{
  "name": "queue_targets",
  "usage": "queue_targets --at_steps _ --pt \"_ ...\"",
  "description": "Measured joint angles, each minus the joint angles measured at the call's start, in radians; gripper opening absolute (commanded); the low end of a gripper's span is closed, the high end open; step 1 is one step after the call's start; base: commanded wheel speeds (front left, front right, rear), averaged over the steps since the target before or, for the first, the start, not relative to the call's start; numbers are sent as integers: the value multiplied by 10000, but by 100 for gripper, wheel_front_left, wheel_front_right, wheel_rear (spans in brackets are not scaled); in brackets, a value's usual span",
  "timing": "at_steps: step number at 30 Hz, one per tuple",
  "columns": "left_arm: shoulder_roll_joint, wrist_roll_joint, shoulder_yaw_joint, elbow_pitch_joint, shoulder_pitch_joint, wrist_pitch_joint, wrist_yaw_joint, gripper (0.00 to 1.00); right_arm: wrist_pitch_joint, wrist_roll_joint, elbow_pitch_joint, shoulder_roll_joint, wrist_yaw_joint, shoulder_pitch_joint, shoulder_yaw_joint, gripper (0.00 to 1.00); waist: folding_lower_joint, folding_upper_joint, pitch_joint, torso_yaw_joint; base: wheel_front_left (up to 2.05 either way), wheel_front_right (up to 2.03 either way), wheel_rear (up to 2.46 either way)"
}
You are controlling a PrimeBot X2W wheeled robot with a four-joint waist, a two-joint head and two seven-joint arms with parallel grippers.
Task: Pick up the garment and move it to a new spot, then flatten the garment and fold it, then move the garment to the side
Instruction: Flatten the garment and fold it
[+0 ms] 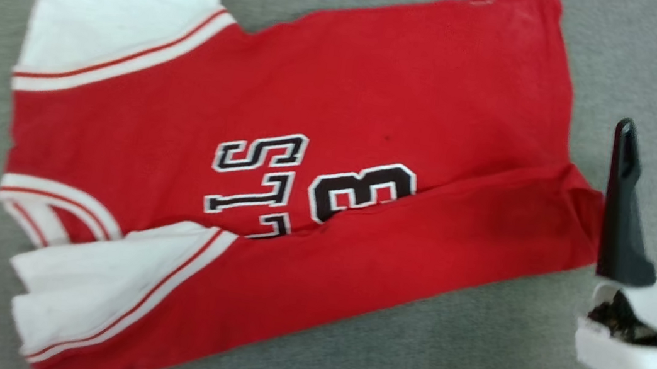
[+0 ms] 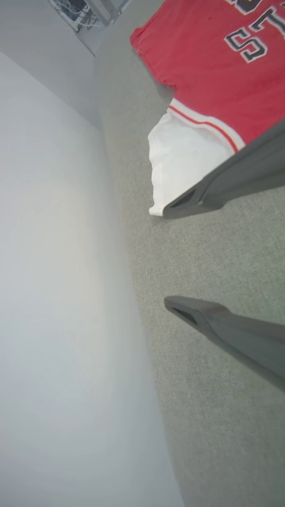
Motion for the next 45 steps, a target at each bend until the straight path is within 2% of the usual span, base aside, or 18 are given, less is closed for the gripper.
queue_targets --at_steps 9,18,26,27,28,30,31,32,35,38,45 --pt "-67 -297 -669 665 -2221 2861 0 100 -767 117 -489 0 0 1214 755 100 0 0 588 -1163 0 0 0" --pt "272 -775 -1302 1216 -3233 5837 0 100 -1037 207 -792 2 0 1602 1143 100 0 0 1094 -2105 0 0 0" --pt "330 -1699 -1348 1066 -3761 7384 2 100 -1070 207 -865 2 0 1806 1206 100 0 0 1326 -2416 0 0 0" --pt "299 -1770 -1354 959 -3787 7532 2 96 -1074 211 -876 8 0 1806 1202 100 0 0 1334 -2401 0 0 0" --pt "267 -1848 -1356 836 -3806 7626 2 85 -1074 236 -874 2 0 1805 1193 100 0 0 1341 -2381 0 0 0" --pt "221 -1864 -1360 681 -3856 7735 0 44 -1068 253 -884 4 0 1794 1223 100 0 0 1366 -2348 0 0 0" --pt "199 -1856 -1360 633 -3873 7747 0 31 -1062 272 -882 6 0 1776 1248 100 0 0 1381 -2335 0 0 0" --pt "165 -1843 -1352 619 -3890 7743 0 1 -1009 301 -876 4 0 1720 1300 100 0 0 1398 -2322 0 0 0" --pt "100 -1737 -1342 545 -3956 7666 0 0 -606 401 -794 4 2 1381 1616 100 0 0 1479 -2288 0 0 0" --pt "54 -1664 -1302 470 -4076 7588 0 0 299 677 -581 6 0 553 1745 100 0 0 1591 -2253 0 0 0" --pt "-407 -1496 -1321 -31 -4565 7655 0 0 4535 1522 899 8 2 -2989 1290 100 0 0 1825 -1859 0 0 0"
